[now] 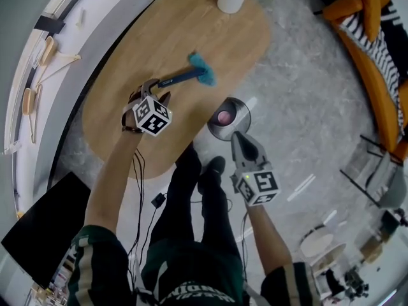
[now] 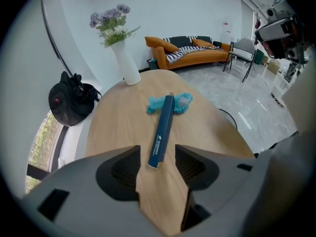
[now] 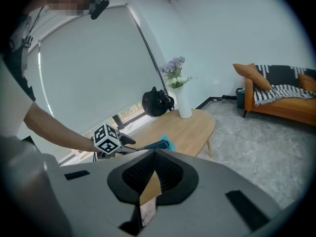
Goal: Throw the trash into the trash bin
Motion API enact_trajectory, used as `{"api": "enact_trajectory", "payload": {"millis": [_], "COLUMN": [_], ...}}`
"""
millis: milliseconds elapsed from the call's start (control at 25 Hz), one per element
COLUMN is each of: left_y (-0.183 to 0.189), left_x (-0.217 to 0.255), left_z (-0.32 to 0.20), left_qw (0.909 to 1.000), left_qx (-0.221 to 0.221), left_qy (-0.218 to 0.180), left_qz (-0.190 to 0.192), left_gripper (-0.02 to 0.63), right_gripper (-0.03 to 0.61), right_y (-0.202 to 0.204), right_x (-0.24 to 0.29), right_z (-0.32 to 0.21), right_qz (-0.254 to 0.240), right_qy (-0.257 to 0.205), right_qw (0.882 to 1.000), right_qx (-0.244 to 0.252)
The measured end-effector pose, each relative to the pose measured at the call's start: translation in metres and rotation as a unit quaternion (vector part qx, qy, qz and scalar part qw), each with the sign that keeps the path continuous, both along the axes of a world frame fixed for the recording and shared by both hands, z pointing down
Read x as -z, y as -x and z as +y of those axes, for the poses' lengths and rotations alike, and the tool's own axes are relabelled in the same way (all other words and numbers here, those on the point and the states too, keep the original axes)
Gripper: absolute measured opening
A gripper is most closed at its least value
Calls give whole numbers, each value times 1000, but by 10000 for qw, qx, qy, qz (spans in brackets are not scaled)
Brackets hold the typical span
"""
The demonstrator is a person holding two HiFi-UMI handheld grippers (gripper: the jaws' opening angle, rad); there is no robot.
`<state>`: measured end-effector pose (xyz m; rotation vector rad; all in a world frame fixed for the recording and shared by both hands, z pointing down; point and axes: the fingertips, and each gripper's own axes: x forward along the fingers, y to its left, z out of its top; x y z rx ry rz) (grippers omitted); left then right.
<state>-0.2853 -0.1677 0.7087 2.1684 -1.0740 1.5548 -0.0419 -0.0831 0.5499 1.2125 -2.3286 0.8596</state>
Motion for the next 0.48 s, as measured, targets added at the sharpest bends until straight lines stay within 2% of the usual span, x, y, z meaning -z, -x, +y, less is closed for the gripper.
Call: {"api": "enact_trajectory", "payload": {"millis": [320, 480], "left_y": [11, 11], "left_x": [-39, -51], "left_z": [-14, -2], "left_qw": [9981, 9939], "left_qx": [-236, -277], "left_qy": [572, 1052], "left_qz": [61, 190], "left_gripper": [201, 199], "right_gripper": [2, 2], "right_y": [-3, -4], "right_x": [-24, -27], "right_z": [-9, -12], "right_qz": [152, 169], "right_qy": [272, 346], "right_qw": [9991, 9984], "right_qx": [-302, -413]}}
